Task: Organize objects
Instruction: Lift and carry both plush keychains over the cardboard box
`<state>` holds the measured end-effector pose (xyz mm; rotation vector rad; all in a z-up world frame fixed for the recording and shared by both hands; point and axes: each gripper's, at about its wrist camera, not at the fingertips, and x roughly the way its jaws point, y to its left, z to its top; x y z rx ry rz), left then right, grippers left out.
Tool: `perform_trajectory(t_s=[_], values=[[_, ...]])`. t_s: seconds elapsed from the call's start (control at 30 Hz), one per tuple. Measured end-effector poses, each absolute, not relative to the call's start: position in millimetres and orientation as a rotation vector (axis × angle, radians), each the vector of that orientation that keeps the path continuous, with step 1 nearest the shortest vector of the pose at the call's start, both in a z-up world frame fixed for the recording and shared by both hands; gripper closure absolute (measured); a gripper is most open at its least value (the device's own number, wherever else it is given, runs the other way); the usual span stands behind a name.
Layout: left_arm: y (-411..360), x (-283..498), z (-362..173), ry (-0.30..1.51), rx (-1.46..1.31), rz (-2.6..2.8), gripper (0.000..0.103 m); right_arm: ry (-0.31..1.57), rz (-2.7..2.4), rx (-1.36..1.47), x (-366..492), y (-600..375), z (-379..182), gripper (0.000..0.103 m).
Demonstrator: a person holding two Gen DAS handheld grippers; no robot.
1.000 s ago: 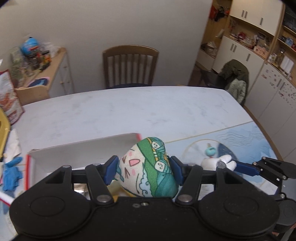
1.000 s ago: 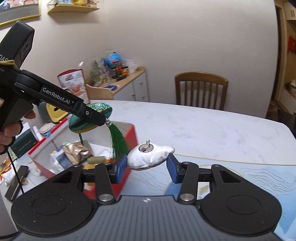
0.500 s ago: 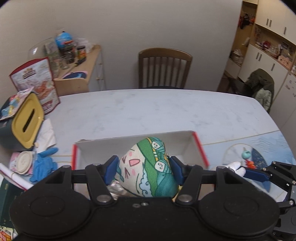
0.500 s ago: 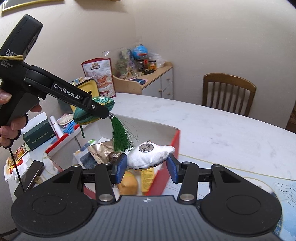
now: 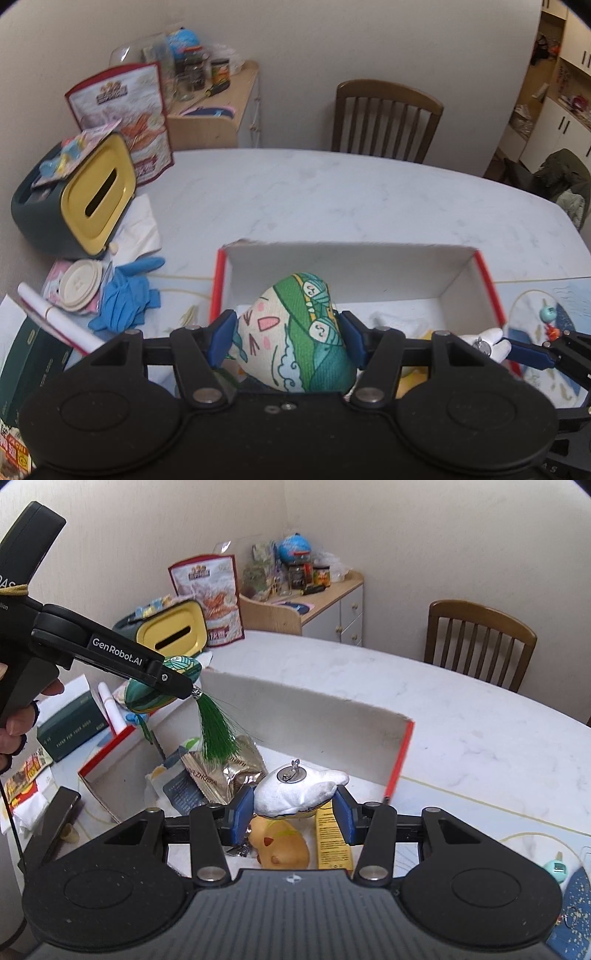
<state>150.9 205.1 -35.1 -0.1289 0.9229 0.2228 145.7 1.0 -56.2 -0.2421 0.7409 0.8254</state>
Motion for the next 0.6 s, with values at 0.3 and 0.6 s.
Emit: perform_trajectory(t_s=[0.3, 0.6], values=[[203, 150, -61, 0.976, -0.07, 0.207, 0.043, 0.82, 0.833, -0.279, 156, 24, -82, 0.057], [200, 146, -81, 1.023, -0.071, 0.184, 0.043, 0.85, 0.831, -0.333, 160, 33, -100, 0.057]])
